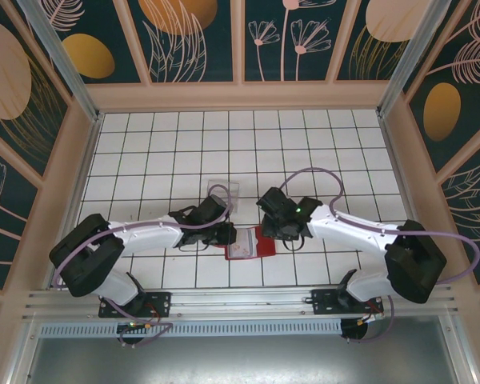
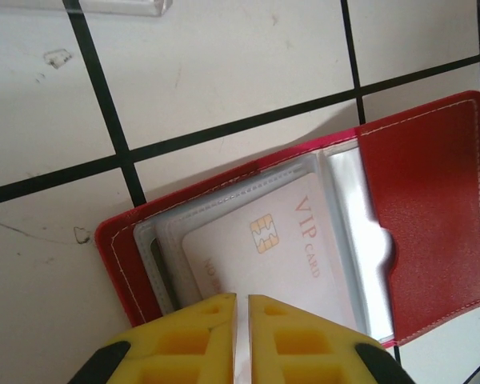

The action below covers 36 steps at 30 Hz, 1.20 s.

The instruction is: Take the credit cards out of the card holder

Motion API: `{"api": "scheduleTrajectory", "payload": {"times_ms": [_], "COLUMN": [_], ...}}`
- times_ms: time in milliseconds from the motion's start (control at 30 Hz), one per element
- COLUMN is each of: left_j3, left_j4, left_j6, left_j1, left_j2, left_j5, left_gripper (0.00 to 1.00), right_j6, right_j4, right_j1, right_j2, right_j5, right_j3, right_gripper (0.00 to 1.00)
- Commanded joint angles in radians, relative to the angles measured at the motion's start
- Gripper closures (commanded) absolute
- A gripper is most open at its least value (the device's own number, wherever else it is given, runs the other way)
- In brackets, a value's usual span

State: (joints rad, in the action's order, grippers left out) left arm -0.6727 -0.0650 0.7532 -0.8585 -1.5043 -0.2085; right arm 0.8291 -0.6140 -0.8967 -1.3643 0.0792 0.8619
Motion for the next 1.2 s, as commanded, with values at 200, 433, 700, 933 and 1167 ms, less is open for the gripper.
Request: {"api": "scheduleTrajectory", "payload": {"times_ms": [200,433,700,933,1167], "left_j3": [0.029,0.026,-0.039,-0.115,-0.071], "left_j4": [-0.004,-0.006,-0.061,-0.102,-0.167], "left_j6": [0.024,0.056,0.126,0.183,0.205], "left_j1": [-0.003,-0.004,-0.008,-0.042,-0.005], "left_j2": [0.046,0.074,0.110,0.028,0.094], "left_j5": [0.015,-0.008,0.004,0.032,0.149], "left_gripper": [0.86,0.89,0.86,0.84,0.84], "right_j6": [-0.020,-0.016,-0.067,-0.064,-0.028], "right_j4": [0.084,0.398,0.563,0.606,0.634], "right_j1": [0.015,0.083,0.140,0.130,0.102], "right_j2": [0.008,0.014,-0.020,-0.057,-0.062], "right_j5": [-0.164,-0.406,-0.527,-0.514,-0.519], "right_j3": [0.056,-0.148,-0.306,-0.375,-0.367], "right_gripper": [0.64,0.74,0.77,0.79,0.80]}}
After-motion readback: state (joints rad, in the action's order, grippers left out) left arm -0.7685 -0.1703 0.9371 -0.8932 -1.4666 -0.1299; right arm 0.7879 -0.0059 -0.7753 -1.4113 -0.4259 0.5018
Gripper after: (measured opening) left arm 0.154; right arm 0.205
